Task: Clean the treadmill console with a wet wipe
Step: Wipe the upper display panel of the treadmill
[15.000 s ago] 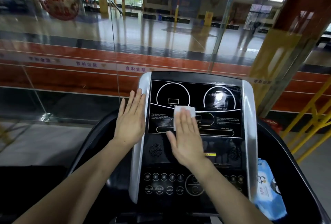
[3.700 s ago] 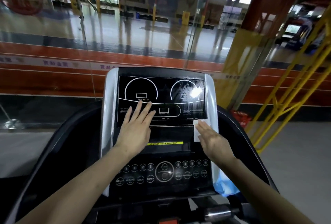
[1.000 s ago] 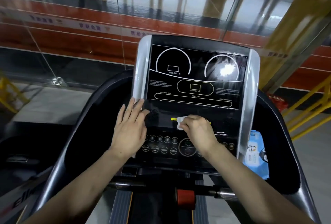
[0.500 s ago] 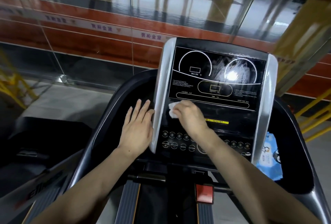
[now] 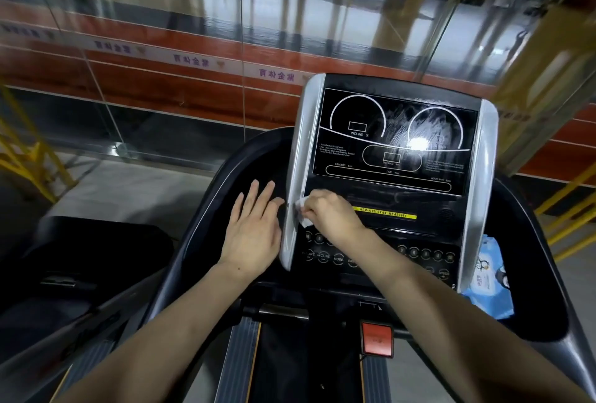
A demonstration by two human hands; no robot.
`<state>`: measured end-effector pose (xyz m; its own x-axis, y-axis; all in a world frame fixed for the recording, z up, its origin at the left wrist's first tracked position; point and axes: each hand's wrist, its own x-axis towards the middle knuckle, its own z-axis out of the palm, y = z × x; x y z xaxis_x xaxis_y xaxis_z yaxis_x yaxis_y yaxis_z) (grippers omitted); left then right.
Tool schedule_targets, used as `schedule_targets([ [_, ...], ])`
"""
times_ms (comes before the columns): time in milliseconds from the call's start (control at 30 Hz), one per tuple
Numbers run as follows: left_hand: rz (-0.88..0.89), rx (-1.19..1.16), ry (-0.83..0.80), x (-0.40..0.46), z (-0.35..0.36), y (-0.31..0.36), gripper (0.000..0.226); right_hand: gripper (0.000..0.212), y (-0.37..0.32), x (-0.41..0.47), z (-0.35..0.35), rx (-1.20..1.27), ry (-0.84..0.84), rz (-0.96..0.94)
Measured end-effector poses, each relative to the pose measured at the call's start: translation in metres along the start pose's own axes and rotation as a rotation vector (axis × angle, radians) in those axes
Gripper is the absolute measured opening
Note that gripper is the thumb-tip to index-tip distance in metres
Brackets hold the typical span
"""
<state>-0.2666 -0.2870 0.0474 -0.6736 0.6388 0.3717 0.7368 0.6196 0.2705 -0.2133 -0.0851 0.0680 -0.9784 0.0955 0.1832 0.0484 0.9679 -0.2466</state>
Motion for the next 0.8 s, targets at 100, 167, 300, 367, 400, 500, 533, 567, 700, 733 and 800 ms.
schedule_targets([
  [100,0.005,0.002,-0.018,-0.003,-0.002,0.002,0.049,0.023,0.011,0.027,-0.018,0.044,0.115,0.147],
  [167,0.002,0.009,-0.03,-0.003,-0.002,0.005,0.048,0.028,0.016,0.037,-0.028,0.053,0.157,0.199],
  [300,-0.024,0.011,-0.047,-0.006,0.001,0.009,0.049,0.015,0.001,0.01,-0.013,0.005,-0.027,0.059],
  [367,-0.047,0.016,-0.081,-0.009,0.003,0.013,0.051,0.015,0.0,-0.002,-0.009,-0.008,-0.095,-0.015],
  [400,-0.06,0.018,-0.096,-0.01,0.004,0.016,0.052,0.016,0.003,0.001,-0.012,-0.008,-0.078,-0.025],
  [500,-0.086,0.026,-0.113,-0.014,0.006,0.027,0.052,0.021,0.018,0.026,-0.028,-0.005,0.064,0.061],
  [533,-0.089,0.034,-0.109,-0.014,0.007,0.03,0.051,0.02,0.021,0.034,-0.036,-0.018,0.103,0.098],
  [567,-0.089,0.038,-0.108,-0.013,0.008,0.034,0.05,0.018,0.026,0.038,-0.042,-0.04,0.109,0.128],
  [700,-0.1,0.027,-0.109,-0.004,0.011,0.05,0.049,0.04,0.046,0.012,-0.049,-0.051,-0.01,0.075],
  [733,-0.105,0.017,-0.1,0.0,0.012,0.056,0.049,0.042,0.053,0.0,-0.05,-0.035,-0.037,0.065],
  [800,-0.103,-0.005,-0.087,0.007,0.017,0.069,0.049,0.041,0.074,-0.022,-0.05,-0.015,-0.028,0.052],
])
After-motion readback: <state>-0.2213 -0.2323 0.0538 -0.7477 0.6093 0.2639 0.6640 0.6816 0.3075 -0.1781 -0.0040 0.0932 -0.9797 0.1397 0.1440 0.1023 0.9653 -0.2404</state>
